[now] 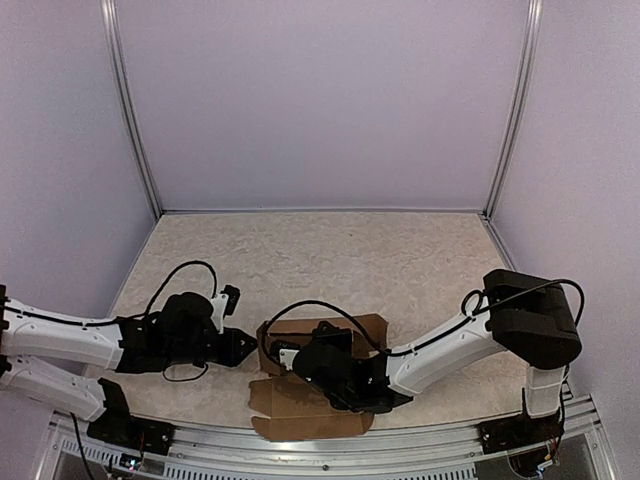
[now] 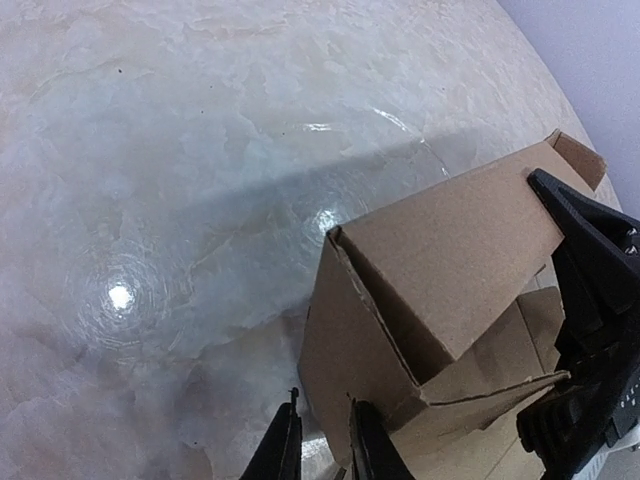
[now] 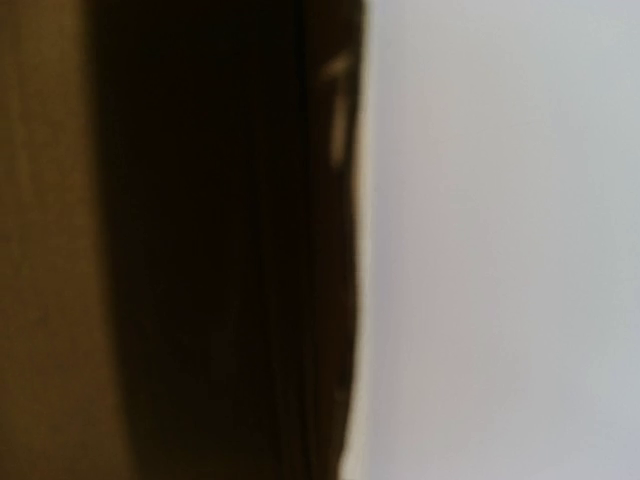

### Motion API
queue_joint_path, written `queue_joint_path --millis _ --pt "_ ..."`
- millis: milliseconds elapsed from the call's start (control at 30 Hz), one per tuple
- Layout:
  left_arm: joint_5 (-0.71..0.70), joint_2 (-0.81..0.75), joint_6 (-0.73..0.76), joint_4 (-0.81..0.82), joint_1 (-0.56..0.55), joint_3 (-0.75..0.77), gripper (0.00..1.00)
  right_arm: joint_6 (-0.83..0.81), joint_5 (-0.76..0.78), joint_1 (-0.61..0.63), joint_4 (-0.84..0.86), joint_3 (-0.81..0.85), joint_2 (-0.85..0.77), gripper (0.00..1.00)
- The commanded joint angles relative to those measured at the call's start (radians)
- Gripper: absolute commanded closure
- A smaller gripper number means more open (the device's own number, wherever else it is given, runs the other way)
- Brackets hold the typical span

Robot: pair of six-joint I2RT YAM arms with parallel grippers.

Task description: Fold the paper box

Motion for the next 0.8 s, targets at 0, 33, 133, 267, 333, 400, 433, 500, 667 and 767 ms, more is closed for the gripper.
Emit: queue_joint_path --millis 0,33,133,267,333,400,433,500,667,767 --pt "0.011 0.005 -0.009 0.096 -0.028 -0.02 0.81 0.082 -0.046 0.01 -0.115 0.016 -0.019 1.0" --pt "0.006 0.009 -0.008 0.101 -0.031 -0.02 0.8 0.093 -0.051 0.01 -0.135 0.022 -0.02 1.0" --pt "-0.006 0.015 -0.005 0.106 -0.036 -0.022 0.78 0.108 -0.059 0.008 -0.168 0.032 -0.024 1.0" --pt "-0.009 0.015 -0.003 0.126 -0.038 -0.035 0.73 0.128 -0.077 0.006 -0.217 0.044 -0.027 1.0" --pt "-0.01 0.016 -0.002 0.133 -0.038 -0.039 0.71 0.152 -0.093 0.005 -0.245 0.051 -0.033 1.0" --pt "-0.012 0.015 -0.001 0.135 -0.037 -0.043 0.68 0.176 -0.108 0.003 -0.276 0.059 -0.037 1.0" --pt "-0.012 0.013 0.0 0.137 -0.037 -0.043 0.66 0.186 -0.112 0.001 -0.292 0.063 -0.039 1.0" --pt "-0.012 0.007 0.001 0.14 -0.038 -0.05 0.62 0.202 -0.121 0.0 -0.314 0.072 -0.043 1.0" --pt "-0.019 -0.034 0.003 0.14 -0.043 -0.07 0.54 0.227 -0.147 -0.005 -0.359 0.087 -0.058 1.0" --pt "-0.024 -0.077 0.008 0.125 -0.044 -0.086 0.5 0.227 -0.149 -0.004 -0.376 0.093 -0.064 1.0"
